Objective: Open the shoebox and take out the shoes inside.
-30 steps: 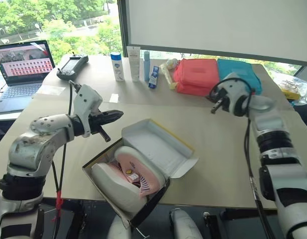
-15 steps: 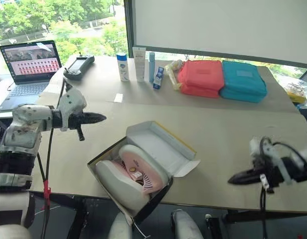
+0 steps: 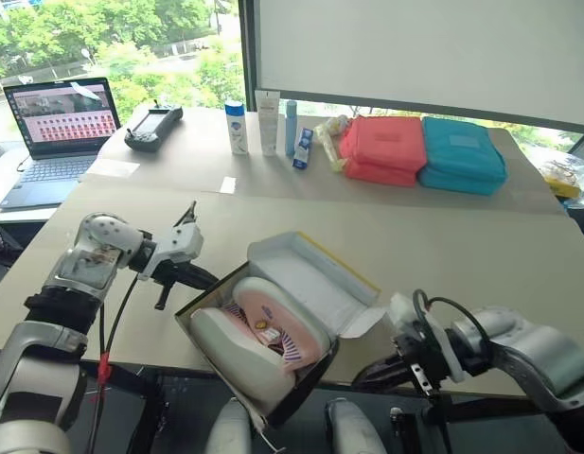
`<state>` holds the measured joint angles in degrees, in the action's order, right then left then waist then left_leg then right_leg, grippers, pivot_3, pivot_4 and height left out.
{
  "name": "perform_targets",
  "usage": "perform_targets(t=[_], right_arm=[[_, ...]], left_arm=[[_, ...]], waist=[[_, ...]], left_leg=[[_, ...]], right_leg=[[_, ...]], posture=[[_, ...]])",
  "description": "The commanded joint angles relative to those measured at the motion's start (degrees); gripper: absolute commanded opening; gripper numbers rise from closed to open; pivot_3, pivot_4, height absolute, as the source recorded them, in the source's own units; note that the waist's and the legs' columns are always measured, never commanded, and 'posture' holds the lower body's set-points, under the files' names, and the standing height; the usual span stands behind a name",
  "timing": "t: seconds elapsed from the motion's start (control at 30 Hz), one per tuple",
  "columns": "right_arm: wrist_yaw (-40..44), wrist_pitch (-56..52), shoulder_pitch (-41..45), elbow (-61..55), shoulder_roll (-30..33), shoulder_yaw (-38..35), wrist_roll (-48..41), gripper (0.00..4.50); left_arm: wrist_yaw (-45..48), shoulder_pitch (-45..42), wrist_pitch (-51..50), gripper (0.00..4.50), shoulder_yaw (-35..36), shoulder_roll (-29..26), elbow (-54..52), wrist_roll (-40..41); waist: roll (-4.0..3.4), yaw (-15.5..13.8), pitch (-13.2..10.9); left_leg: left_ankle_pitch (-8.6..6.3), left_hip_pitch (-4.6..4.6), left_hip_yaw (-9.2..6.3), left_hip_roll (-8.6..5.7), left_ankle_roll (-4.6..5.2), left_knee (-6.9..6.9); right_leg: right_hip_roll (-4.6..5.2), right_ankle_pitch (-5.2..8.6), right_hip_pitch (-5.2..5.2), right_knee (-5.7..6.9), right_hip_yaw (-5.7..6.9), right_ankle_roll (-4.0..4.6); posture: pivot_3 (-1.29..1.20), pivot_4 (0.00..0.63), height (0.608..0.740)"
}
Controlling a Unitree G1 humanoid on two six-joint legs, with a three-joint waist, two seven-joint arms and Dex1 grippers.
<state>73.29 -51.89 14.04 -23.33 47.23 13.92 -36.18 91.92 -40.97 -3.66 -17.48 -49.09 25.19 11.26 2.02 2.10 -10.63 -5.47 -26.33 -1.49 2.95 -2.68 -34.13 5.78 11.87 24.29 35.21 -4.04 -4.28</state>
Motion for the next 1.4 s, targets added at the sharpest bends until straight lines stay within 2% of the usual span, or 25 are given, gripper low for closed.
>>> perform_targets(t=[0.03,0.13,0.27,0.43,0.6,0.7,0.97,1.13,1.27,1.4], right_arm=[[-0.97,1.84,3.37,3.98,-2.75,5.12,3.62,0.03],[-2.13,2.87,6.56,7.41,-5.68,7.6,5.91,0.03],[-5.01,5.06,11.68,16.07,-11.42,6.96,8.5,0.03],[-12.61,12.77,22.56,37.57,-19.61,3.26,15.17,0.03],[-13.54,19.6,30.61,51.64,-21.46,0.68,19.36,0.03],[-13.47,22.86,33.43,57.09,-21.43,-0.49,21.3,0.03],[-13.3,26.03,34.18,58.34,-18.08,-2.82,24.75,0.03],[-13.44,26.19,33.55,57.81,-15.29,-4.32,25.87,0.03],[-12.86,26.02,32.98,57.26,-13.43,-5.18,26.48,0.03],[-12.58,24.44,32.39,54.51,-10.85,-6.84,25.77,0.03]], left_arm=[[0.58,0.29,0.05,0.0,0.38,-0.8,-2.34,1.05],[0.56,1.23,-0.48,0.0,1.82,-0.68,-3.15,0.83],[-1.36,3.8,-1.71,0.0,4.12,-1.14,-5.06,0.68],[-7.47,5.89,-0.68,0.0,7.22,-0.36,-4.37,-1.98],[-12.32,6.9,-1.99,0.0,10.16,1.99,-5.36,-2.04],[-14.6,9.0,-3.81,0.0,11.49,3.23,-8.16,-1.38],[-24.44,10.41,-6.11,0.0,15.03,7.21,-10.74,-1.2],[-29.98,9.85,-5.47,0.0,17.13,9.91,-9.93,-1.09],[-34.2,10.19,-5.59,0.0,19.59,10.68,-10.64,-0.98],[-37.88,11.87,-8.81,0.0,23.87,9.68,-14.07,0.93]], waist=[[0.01,-0.04,0.0],[0.01,-0.1,0.0],[0.06,0.54,0.04],[0.2,1.14,0.12],[0.15,0.93,0.11],[0.14,0.73,0.11],[0.11,0.14,0.1],[0.1,0.05,0.1],[0.11,0.2,0.1],[0.09,0.24,0.09]], left_leg=[[0.01,0.0,0.0,0.01,0.01,-0.01],[0.03,-0.01,-0.01,0.08,0.05,-0.01],[0.15,0.0,-0.03,0.23,0.23,-0.02],[0.0,0.29,0.03,0.77,0.01,-0.11],[-0.02,0.18,0.2,1.05,-0.02,0.47],[-0.02,-0.02,0.33,1.05,-0.02,0.46],[0.0,-0.03,0.57,1.12,0.0,0.39],[0.11,-0.03,0.44,1.12,-0.04,0.31],[0.38,-0.03,0.49,1.05,-0.03,0.26],[0.45,-0.04,0.49,1.04,0.1,0.42]], right_leg=[[-0.01,0.0,0.01,0.05,0.01,0.0],[-0.11,0.05,0.06,0.15,0.01,-0.08],[-0.29,0.06,0.08,0.21,0.0,-0.07],[-0.7,-0.18,0.04,0.35,0.11,0.31],[-0.61,-0.62,0.09,-0.44,0.55,0.84],[-0.52,-0.69,0.09,-0.44,0.58,0.88],[-0.46,-0.72,0.1,0.37,0.57,0.83],[-0.6,-0.22,0.23,0.73,0.52,0.4],[-0.59,0.12,0.18,0.78,0.35,-0.03],[-0.6,0.31,0.21,0.77,0.3,-0.02]], posture=[[0.0,0.15,0.74],[0.0,0.15,0.74],[0.0,0.15,0.74],[0.0,0.15,0.74],[0.0,0.15,0.74],[0.0,0.15,0.74],[0.0,0.15,0.74],[0.0,0.15,0.74],[0.0,0.15,0.74],[0.0,0.15,0.74]])
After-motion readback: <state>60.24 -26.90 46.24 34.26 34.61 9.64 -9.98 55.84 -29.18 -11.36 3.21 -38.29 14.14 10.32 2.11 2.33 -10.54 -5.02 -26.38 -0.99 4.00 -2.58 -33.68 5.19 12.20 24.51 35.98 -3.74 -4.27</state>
